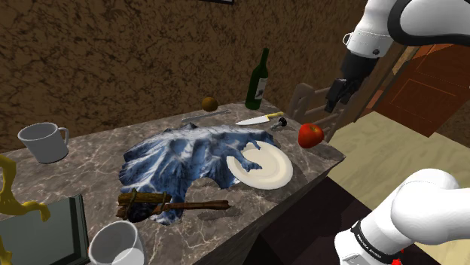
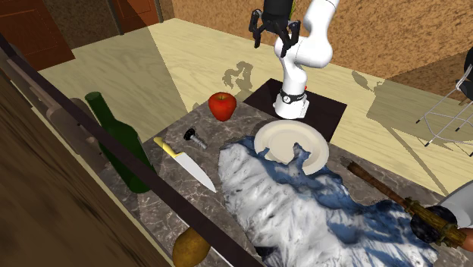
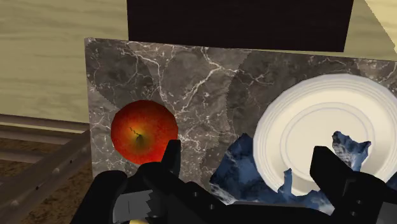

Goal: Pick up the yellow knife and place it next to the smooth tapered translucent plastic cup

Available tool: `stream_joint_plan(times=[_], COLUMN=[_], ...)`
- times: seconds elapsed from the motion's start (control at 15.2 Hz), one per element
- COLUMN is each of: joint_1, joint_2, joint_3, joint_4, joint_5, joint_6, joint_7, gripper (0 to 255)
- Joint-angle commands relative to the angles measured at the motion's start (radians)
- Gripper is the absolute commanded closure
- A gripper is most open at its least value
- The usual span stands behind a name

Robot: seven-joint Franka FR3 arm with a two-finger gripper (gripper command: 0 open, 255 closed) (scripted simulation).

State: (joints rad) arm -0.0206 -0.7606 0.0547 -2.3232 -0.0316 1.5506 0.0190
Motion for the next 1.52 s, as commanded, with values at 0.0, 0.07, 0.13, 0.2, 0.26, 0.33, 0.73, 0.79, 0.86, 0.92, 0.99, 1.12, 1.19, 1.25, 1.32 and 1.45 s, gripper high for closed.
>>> stream_joint_plan(times=[0.0,0.07,0.13,0.2,0.26,0.33,0.73,0.79,0.86,0.92,0.99,1.12,1.19,1.25,1.32,1.45], joint_1=[0.000,0.005,0.009,0.014,0.018,0.022,0.040,0.042,0.045,0.047,0.048,0.052,0.053,0.054,0.055,0.057], joint_2=[0.000,0.027,0.055,0.084,0.114,0.145,0.344,0.379,0.414,0.450,0.485,0.557,0.592,0.628,0.664,0.735], joint_3=[0.000,-0.013,-0.025,-0.037,-0.049,-0.059,-0.109,-0.115,-0.120,-0.125,-0.129,-0.134,-0.136,-0.137,-0.138,-0.138], joint_4=[0.000,-0.001,0.000,0.002,0.005,0.009,0.057,0.068,0.081,0.094,0.108,0.138,0.154,0.170,0.187,0.224], joint_5=[0.000,-0.023,-0.045,-0.067,-0.088,-0.109,-0.225,-0.243,-0.260,-0.277,-0.294,-0.327,-0.344,-0.360,-0.376,-0.409], joint_6=[0.000,0.019,0.039,0.059,0.079,0.100,0.228,0.250,0.271,0.292,0.313,0.353,0.373,0.393,0.412,0.449], joint_7=[0.000,-0.044,-0.088,-0.130,-0.172,-0.213,-0.443,-0.478,-0.513,-0.546,-0.579,-0.643,-0.673,-0.703,-0.732,-0.787], gripper=[0,0,0,0,0,0,0,0,0,0,0,0,0,0,0,0])
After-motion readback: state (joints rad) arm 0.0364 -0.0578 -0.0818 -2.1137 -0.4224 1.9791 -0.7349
